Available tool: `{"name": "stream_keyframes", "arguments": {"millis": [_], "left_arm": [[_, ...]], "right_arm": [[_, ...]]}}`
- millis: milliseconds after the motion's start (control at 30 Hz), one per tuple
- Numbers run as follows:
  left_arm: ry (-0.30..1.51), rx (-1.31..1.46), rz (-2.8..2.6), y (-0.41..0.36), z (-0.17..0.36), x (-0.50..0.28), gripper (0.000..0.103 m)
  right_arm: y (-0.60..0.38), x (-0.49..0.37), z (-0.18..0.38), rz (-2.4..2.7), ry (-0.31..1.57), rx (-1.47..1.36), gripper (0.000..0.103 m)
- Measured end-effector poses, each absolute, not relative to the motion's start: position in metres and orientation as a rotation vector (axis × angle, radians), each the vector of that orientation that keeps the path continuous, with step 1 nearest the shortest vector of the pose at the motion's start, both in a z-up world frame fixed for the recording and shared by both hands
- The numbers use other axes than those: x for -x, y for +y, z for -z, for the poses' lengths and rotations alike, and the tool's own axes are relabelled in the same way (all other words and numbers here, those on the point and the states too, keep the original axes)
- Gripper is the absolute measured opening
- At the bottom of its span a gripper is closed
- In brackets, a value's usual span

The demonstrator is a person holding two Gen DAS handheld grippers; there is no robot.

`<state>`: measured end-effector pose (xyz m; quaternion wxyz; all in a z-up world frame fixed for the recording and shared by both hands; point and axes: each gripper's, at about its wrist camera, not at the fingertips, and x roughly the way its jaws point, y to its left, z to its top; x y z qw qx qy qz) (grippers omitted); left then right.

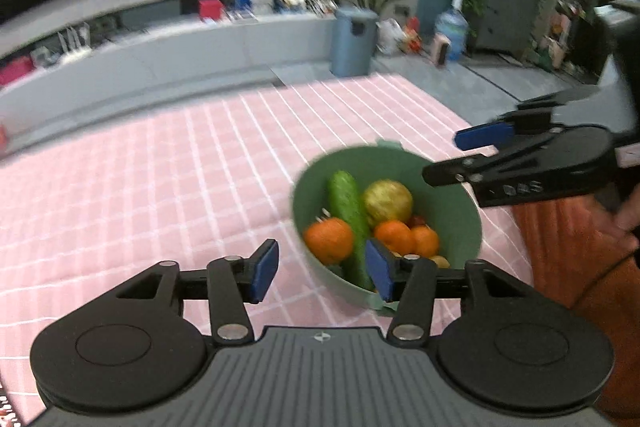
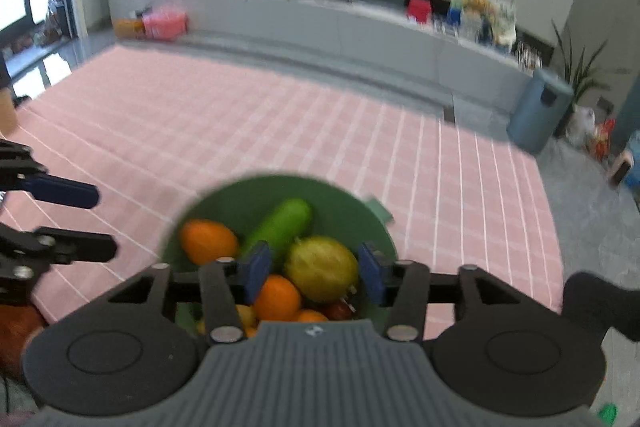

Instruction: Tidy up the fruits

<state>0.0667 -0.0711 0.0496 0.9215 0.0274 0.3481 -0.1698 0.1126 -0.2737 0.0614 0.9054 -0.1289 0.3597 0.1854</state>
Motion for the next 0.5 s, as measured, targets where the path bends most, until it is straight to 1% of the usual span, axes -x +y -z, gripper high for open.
{"name": "stream_keyframes", "arguments": {"millis": [33,100,133,233,300,433,500], "left_arm": [[0.694,-0.059,0.328,-0.067,-0.054,-0.062,0.062],[0.657,-0.063,0.287,-0.060,-0.063,-0.053,0.064],[0.640,-0.063,0.267,-0.056,-0.067,-0.048,0.066],[0.587,-0.061,0.213,-0.046,-0.077,-0.036,0.078],[0.549,-0.059,0.179,-0.041,-0.081,-0.028,0.087],[0.475,-0.060,0.088,-0.040,-0.086,-0.015,0.093],[0.458,-0.051,0.066,-0.041,-0.087,-0.012,0.095]], "right_arm": [[-0.269,-0.105,-0.069,-0.391,0.717,0.258,0.059],[-0.259,-0.091,-0.083,-0.408,0.676,0.240,0.064],[-0.255,-0.084,-0.088,-0.412,0.659,0.233,0.069],[-0.245,-0.064,-0.100,-0.404,0.601,0.199,0.079],[-0.240,-0.052,-0.104,-0.385,0.571,0.167,0.082],[-0.232,-0.029,-0.104,-0.350,0.540,0.098,0.090],[-0.229,-0.019,-0.100,-0.329,0.526,0.086,0.091]]}}
